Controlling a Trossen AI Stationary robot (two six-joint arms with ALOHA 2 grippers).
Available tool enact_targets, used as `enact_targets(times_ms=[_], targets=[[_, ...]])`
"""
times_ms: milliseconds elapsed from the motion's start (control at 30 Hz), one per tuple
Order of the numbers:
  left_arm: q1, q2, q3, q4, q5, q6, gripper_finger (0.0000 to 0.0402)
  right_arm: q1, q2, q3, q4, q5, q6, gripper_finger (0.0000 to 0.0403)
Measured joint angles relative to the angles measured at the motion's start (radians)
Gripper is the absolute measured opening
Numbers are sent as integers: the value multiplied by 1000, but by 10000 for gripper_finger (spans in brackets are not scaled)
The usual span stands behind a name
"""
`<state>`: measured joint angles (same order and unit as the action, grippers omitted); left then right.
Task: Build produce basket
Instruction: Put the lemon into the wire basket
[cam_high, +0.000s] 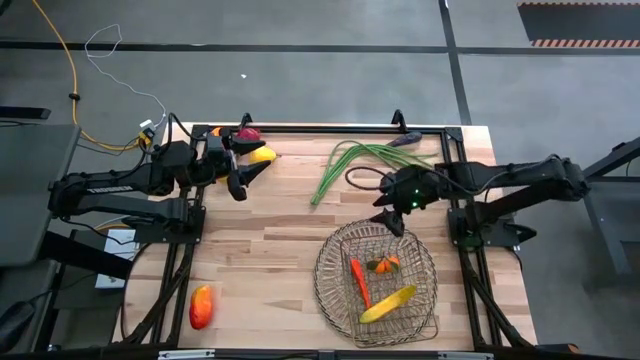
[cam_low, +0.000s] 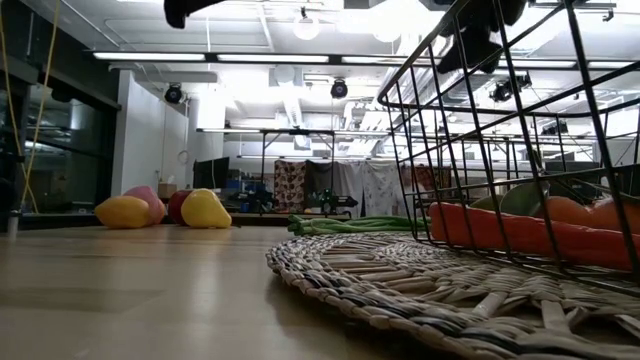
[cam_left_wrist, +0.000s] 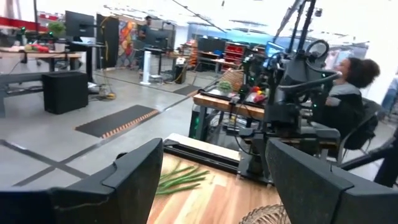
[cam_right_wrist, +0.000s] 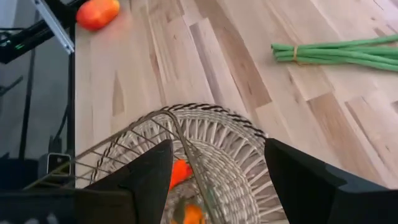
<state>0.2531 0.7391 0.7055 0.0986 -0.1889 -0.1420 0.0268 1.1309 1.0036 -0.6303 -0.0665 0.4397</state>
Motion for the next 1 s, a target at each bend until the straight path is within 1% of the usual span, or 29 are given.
enact_targets(times_ms=[100, 233, 367, 500, 667, 800, 1000], targets=[[0, 0, 0, 0, -3, -30, 273, -41, -38, -36, 38, -31, -11, 245], [0, 0, 0, 3, -3, -38, 273, -73, -99, -80, 114, -27, 5, 245], [0, 0, 0, -3, 5, -38, 273, -75, -147, -152, 351, 53, 32, 245], [0, 0, 0, -4, 20, -38, 273, -75, -148, -197, 598, 115, -13, 245], [0, -1, 0, -4, 89, -21, 273, -75, -122, -201, 752, 211, -85, 245], [0, -5, 0, -4, 108, -12, 273, -75, -115, -201, 769, 242, -81, 245], [0, -11, 5, -23, 89, -39, 273, -75, -115, -201, 763, 250, -33, 245]])
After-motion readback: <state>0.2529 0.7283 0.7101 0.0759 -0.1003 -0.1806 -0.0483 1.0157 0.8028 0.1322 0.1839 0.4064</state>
